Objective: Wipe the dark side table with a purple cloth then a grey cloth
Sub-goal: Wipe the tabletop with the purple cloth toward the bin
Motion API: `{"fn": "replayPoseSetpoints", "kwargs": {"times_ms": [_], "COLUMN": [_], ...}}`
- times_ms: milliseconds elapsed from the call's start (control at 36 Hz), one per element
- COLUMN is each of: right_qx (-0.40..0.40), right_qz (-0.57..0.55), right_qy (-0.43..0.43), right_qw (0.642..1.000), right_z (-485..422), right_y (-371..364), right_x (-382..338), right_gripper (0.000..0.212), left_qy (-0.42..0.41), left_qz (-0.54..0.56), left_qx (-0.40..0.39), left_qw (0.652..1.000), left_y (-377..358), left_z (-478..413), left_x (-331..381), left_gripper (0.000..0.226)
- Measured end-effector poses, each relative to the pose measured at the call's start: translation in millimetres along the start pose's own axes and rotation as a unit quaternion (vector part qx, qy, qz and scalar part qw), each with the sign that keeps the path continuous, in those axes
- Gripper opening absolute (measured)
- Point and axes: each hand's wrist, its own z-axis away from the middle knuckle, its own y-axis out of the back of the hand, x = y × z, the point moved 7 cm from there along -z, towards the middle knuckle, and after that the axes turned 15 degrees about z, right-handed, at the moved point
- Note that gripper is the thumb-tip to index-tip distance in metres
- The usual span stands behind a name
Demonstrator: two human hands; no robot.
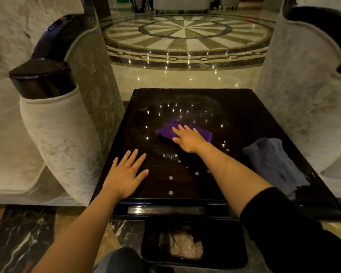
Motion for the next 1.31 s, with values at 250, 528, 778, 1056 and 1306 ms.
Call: {"fn": "replayPoseSetpoints", "kwargs": {"times_ms": [250,528,778,1056,1306], "right_qx": [0.033,0.034,0.077,0.100,0.208], "right_qz": [-0.006,-0.030,-0.044,-0.264,-0.350], "right_qy": [0.073,0.156,0.156,0.085,-0.028], "right_qw": [0.997,0.987,0.984,0.955,0.913], "right_z": [35.6,112.6,187.8,213.5,185.1], "right_y": [-6.7,-29.6,-42.9,-14.8,60.3], "right_x": [-21.8,-53.0,-70.7,-47.9,31.5], "right_gripper": [0.045,0.042,0.039,0.033,0.024], "left_qy": [-0.007,-0.004,-0.002,-0.007,-0.003], "left_qz": [-0.001,-0.011,-0.025,-0.027,-0.029], "left_qx": [0.007,0.001,-0.003,-0.001,0.004], "left_qw": [1.000,1.000,1.000,1.000,1.000], "left_y": [-0.2,-1.4,-1.6,-1.0,-1.3], "left_z": [1.3,2.3,2.3,2.6,1.3], "left_x": [1.7,1.8,4.2,4.0,2.8], "left_gripper": [0.058,0.058,0.058,0.058,0.059]}}
